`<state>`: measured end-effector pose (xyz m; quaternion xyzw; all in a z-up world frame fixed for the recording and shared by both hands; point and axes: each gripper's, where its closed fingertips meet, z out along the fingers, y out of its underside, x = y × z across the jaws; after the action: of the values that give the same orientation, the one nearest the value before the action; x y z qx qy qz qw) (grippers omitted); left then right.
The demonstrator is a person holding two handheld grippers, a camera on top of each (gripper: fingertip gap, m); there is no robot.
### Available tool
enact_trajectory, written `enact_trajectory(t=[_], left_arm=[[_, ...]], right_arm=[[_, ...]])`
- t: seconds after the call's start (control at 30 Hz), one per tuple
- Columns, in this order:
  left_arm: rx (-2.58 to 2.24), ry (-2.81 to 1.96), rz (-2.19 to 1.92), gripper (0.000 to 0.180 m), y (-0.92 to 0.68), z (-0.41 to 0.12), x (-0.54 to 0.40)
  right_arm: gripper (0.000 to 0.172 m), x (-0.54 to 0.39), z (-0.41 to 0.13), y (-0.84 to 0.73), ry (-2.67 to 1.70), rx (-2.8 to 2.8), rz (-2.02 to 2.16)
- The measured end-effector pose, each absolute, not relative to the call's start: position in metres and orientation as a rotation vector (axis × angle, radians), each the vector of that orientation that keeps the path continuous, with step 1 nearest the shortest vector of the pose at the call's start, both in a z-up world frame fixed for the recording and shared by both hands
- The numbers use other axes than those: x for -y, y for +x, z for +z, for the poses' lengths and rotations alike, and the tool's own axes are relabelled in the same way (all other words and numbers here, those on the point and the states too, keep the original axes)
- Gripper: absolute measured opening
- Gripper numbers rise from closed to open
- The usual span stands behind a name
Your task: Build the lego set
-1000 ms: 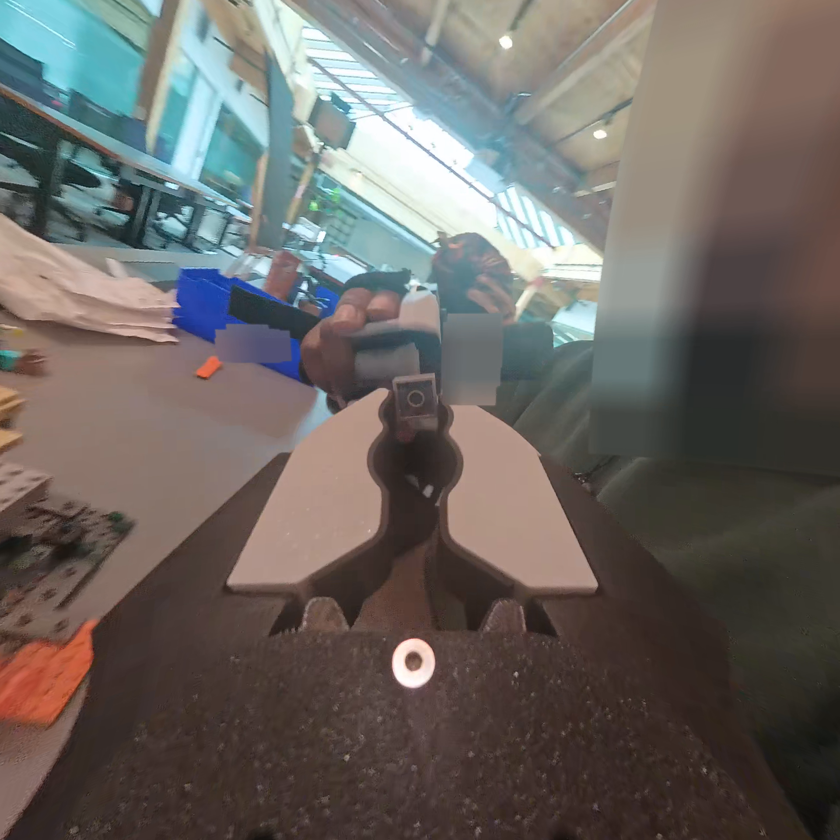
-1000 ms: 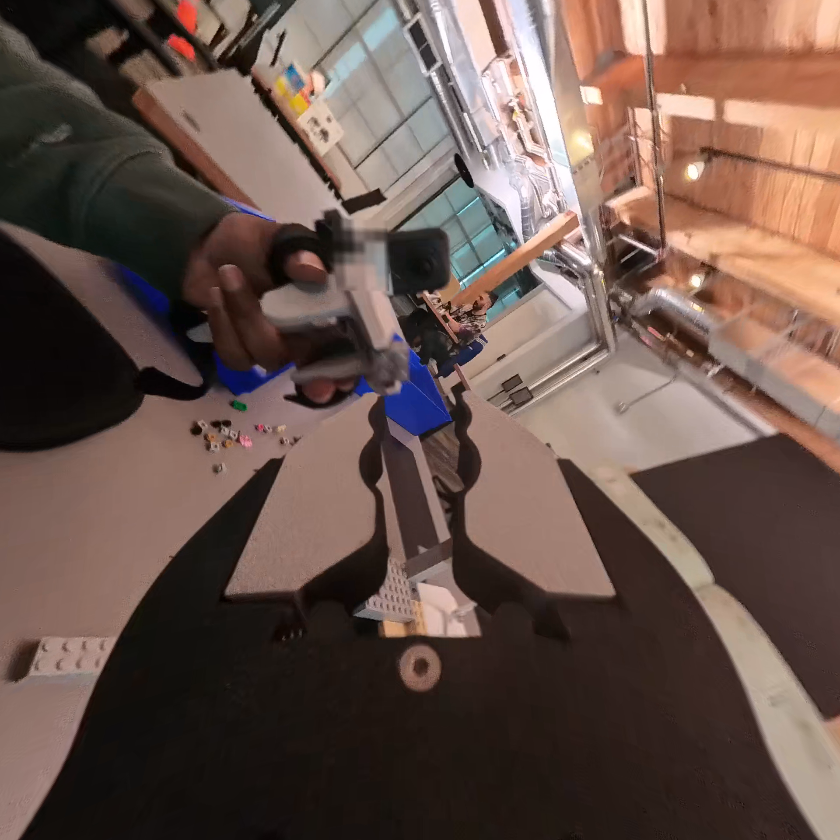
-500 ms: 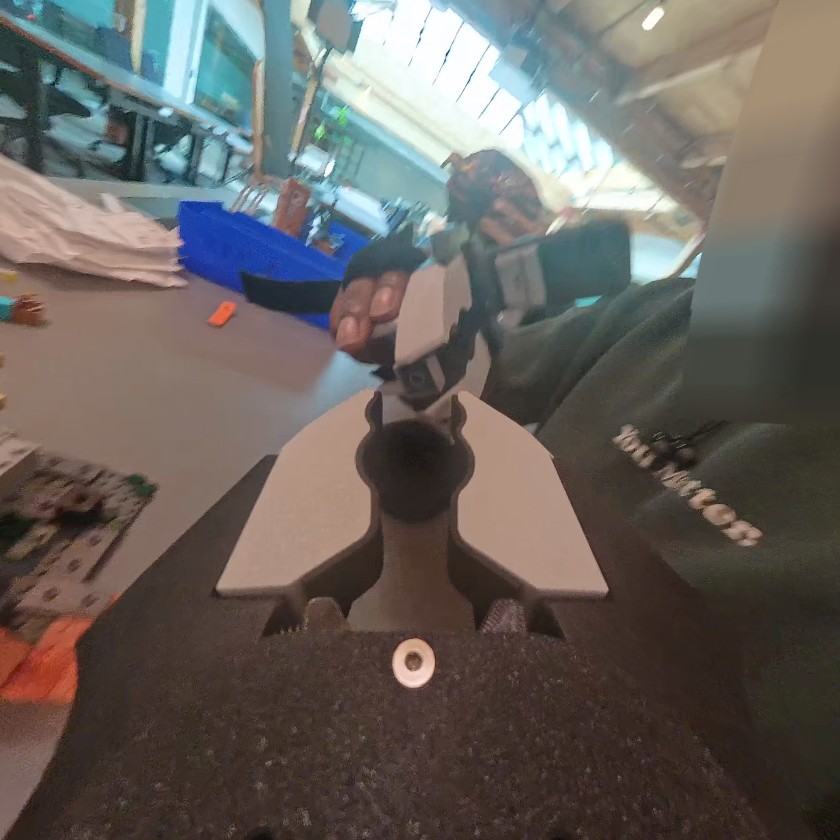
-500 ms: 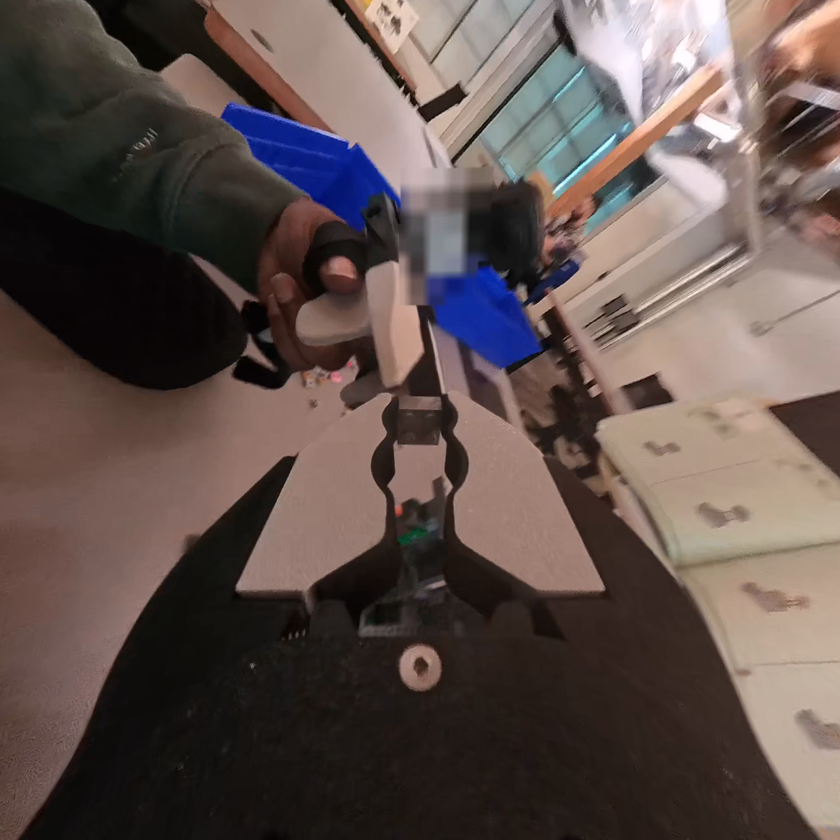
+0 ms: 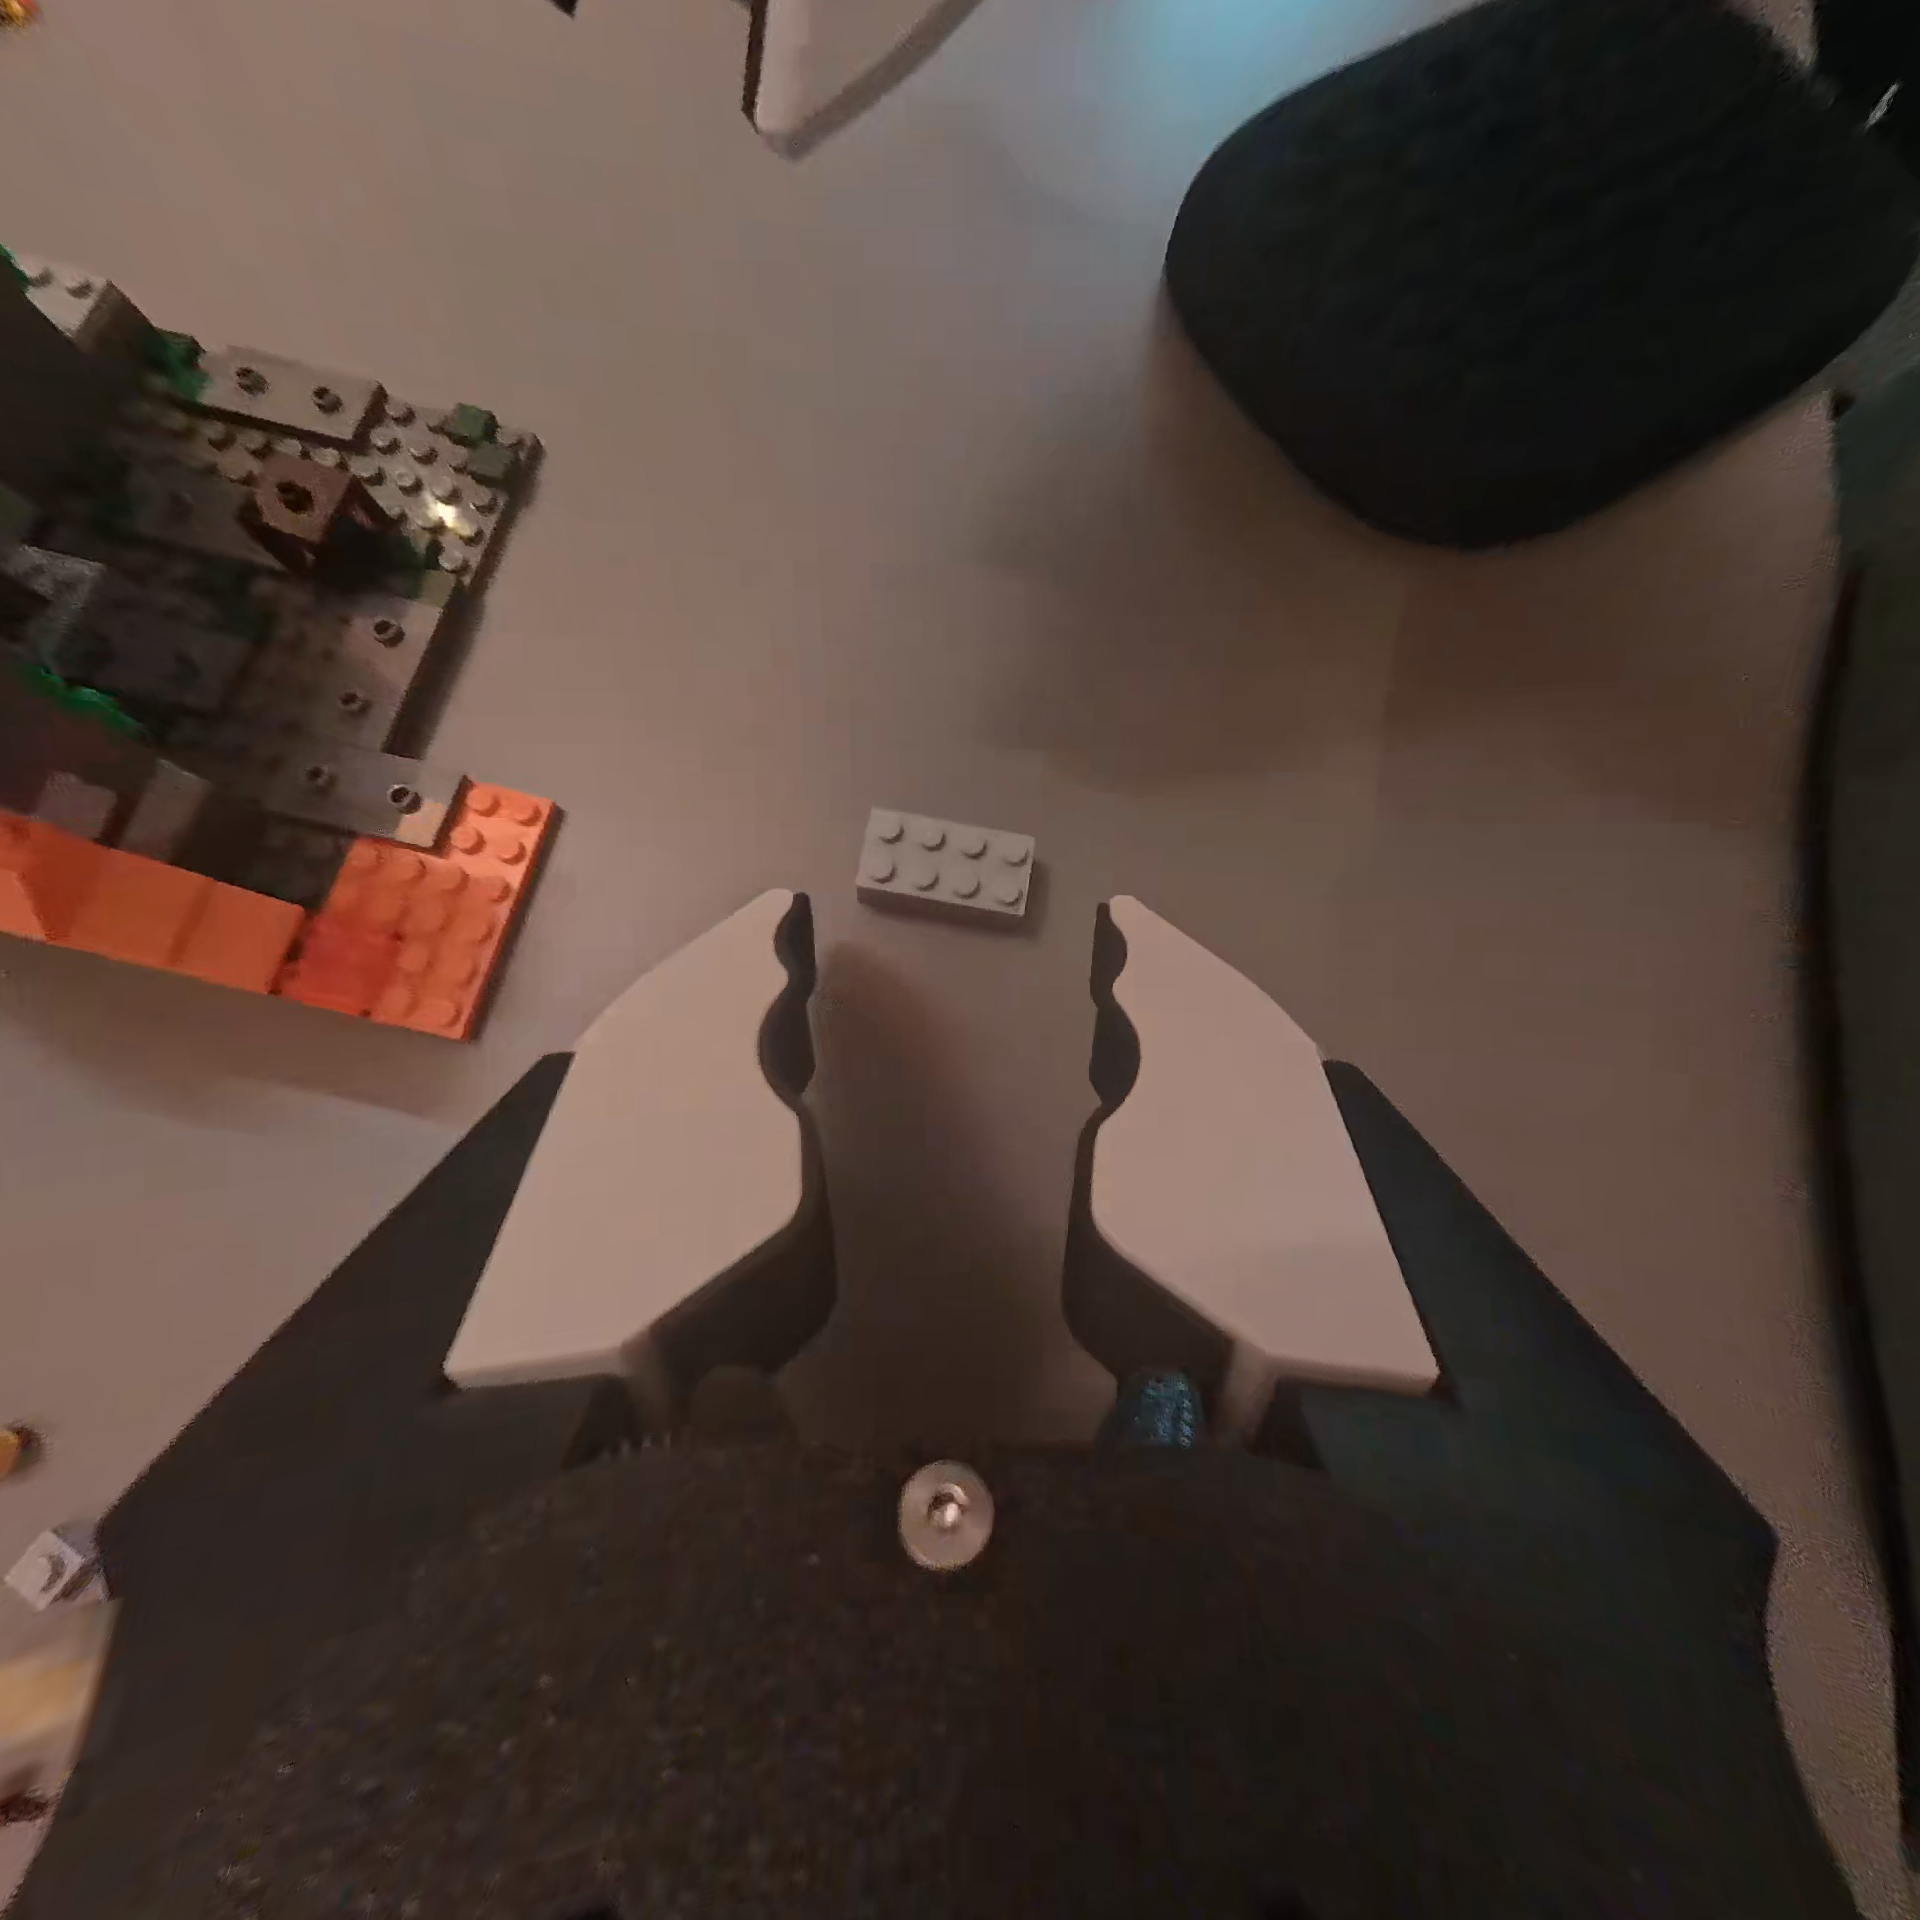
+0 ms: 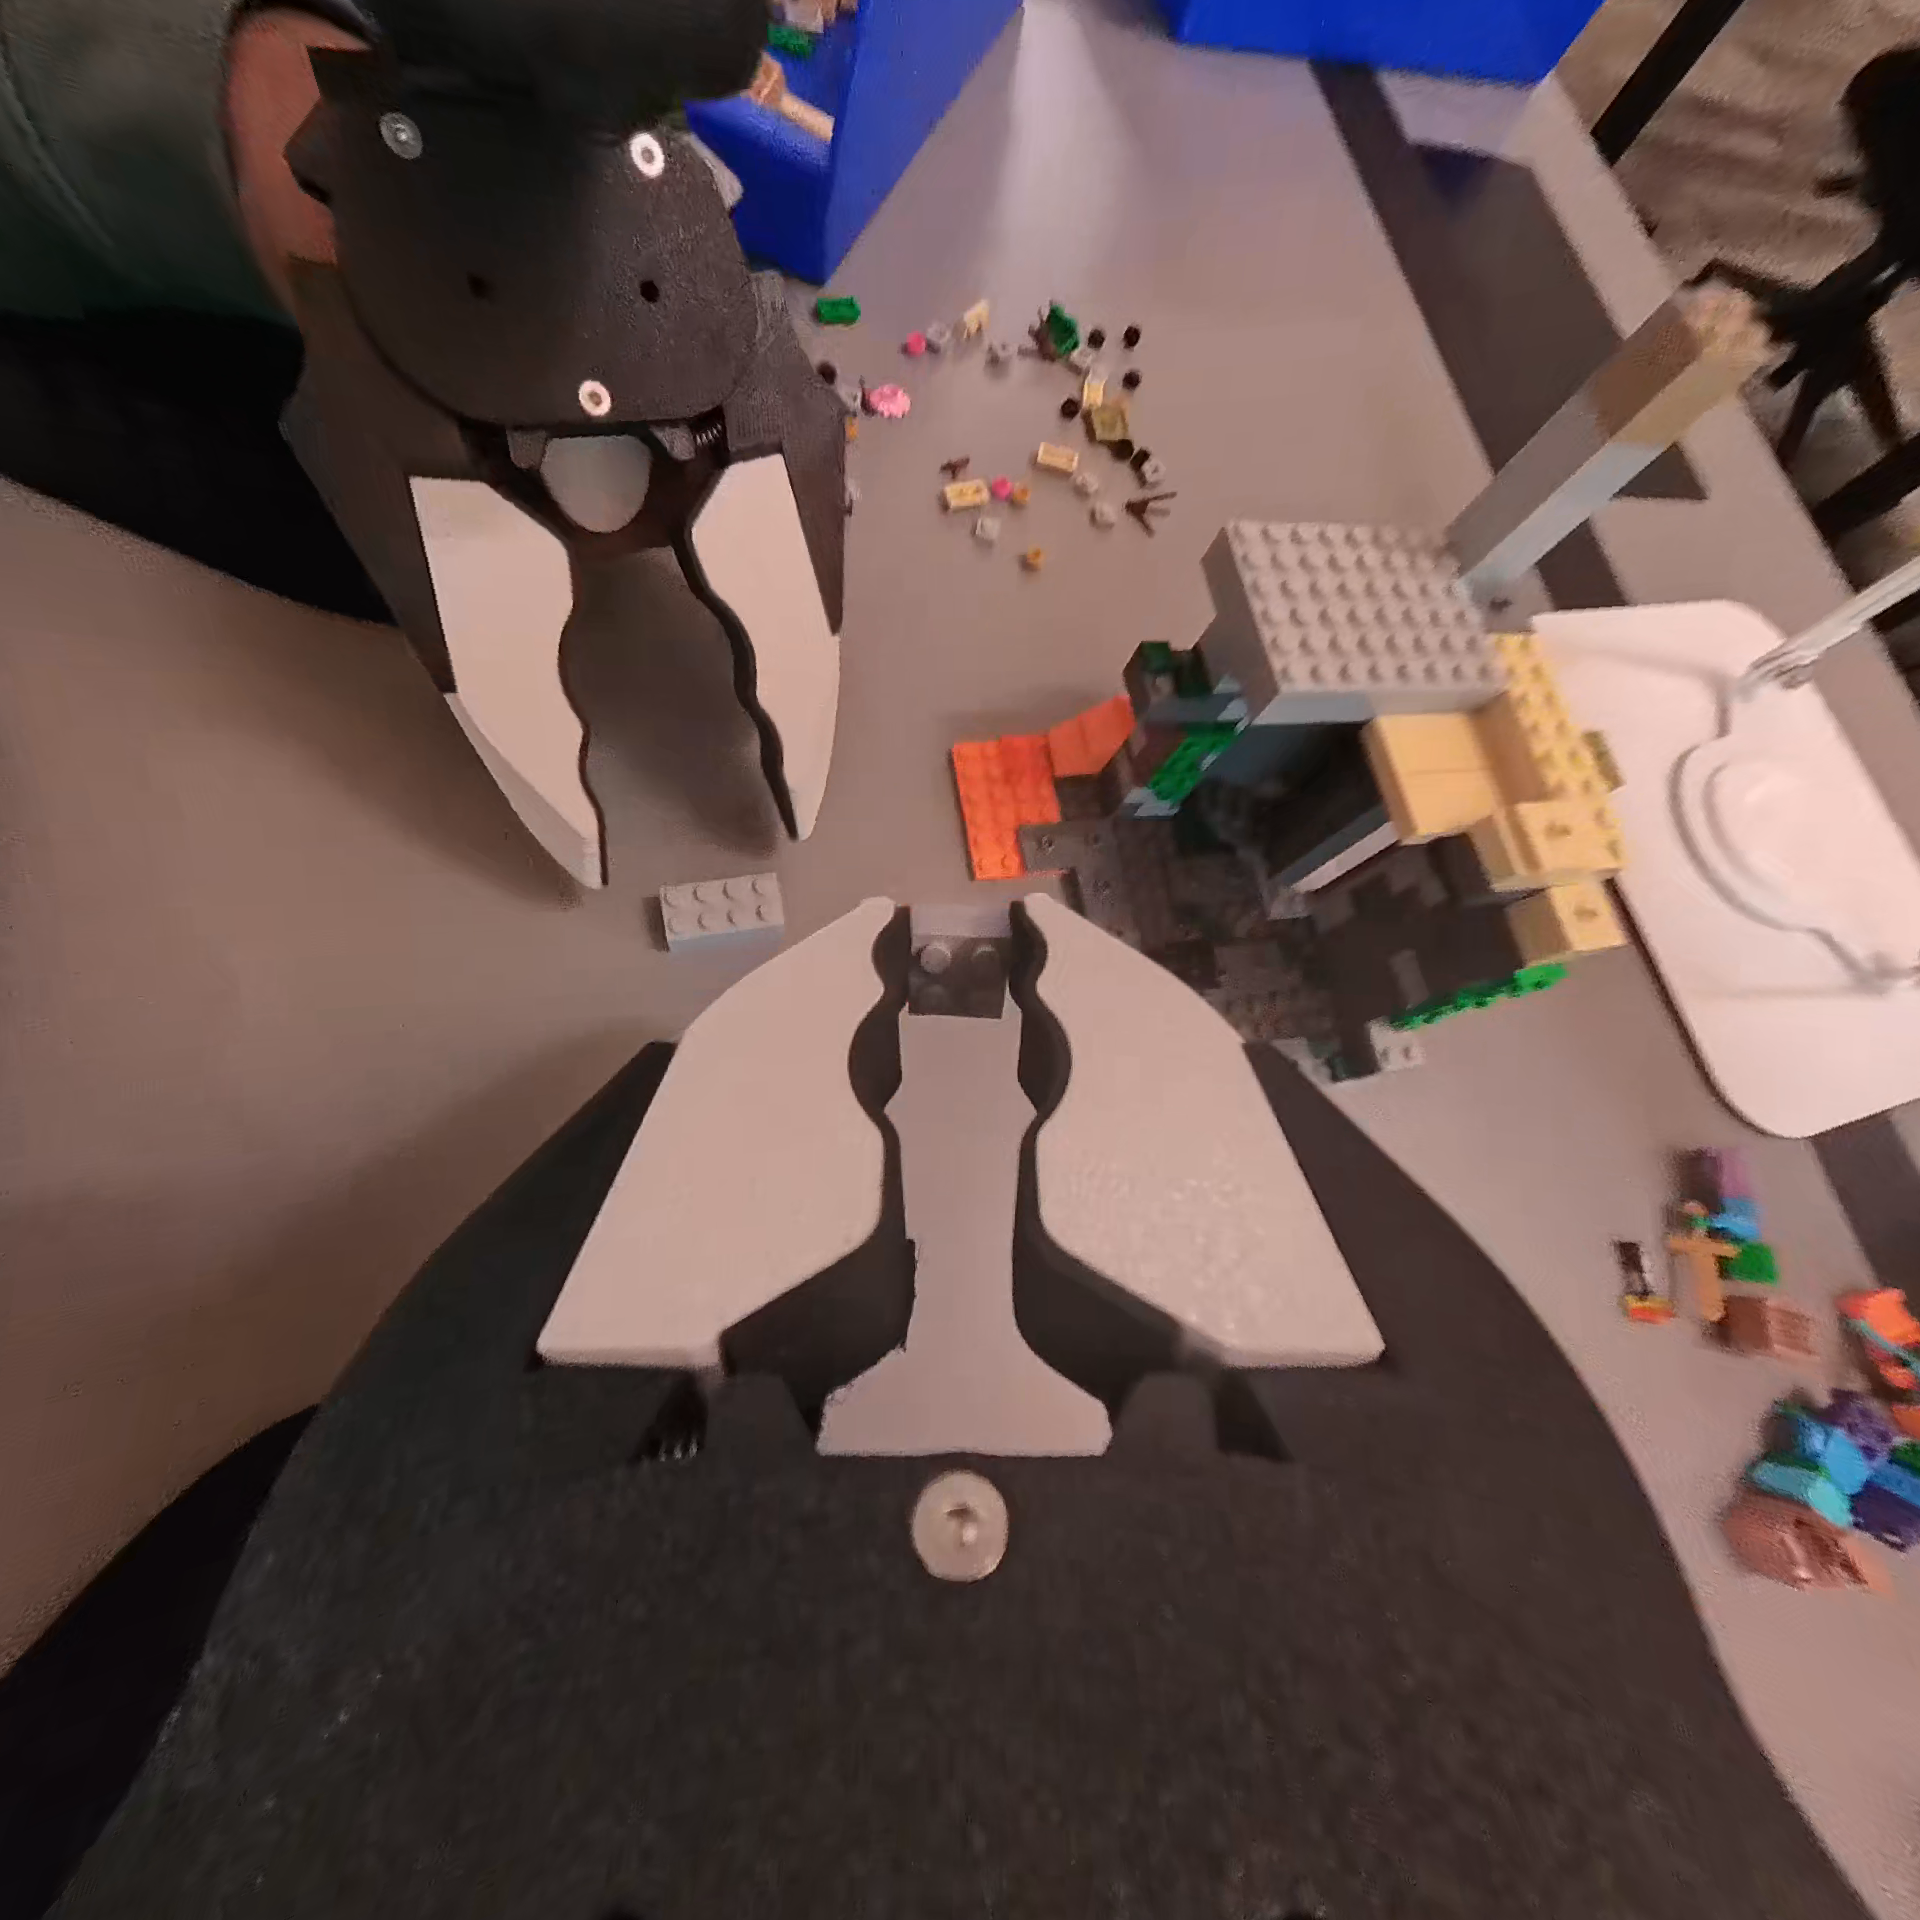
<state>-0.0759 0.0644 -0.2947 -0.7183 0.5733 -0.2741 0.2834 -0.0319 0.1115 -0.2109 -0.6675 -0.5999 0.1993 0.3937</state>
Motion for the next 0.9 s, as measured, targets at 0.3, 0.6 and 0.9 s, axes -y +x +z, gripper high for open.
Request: enact_trajectory(t=[0.3,0.6,0.9], left_arm=[[-1.617,-1.901,-0.631,0.049,-0.068,-0.307,-0.065],[-1.618,-1.886,-0.655,0.042,-0.064,-0.307,-0.064],[-1.623,-1.881,-0.634,0.043,-0.068,-0.306,-0.062]], right_arm=[[0.017,-0.087,-0.249,-0.048,-1.811,1.721,0.531],[0.018,-0.074,-0.285,-0.070,-1.918,1.861,0.557],[0.020,-0.071,-0.294,-0.077,-1.956,1.893,0.555]])
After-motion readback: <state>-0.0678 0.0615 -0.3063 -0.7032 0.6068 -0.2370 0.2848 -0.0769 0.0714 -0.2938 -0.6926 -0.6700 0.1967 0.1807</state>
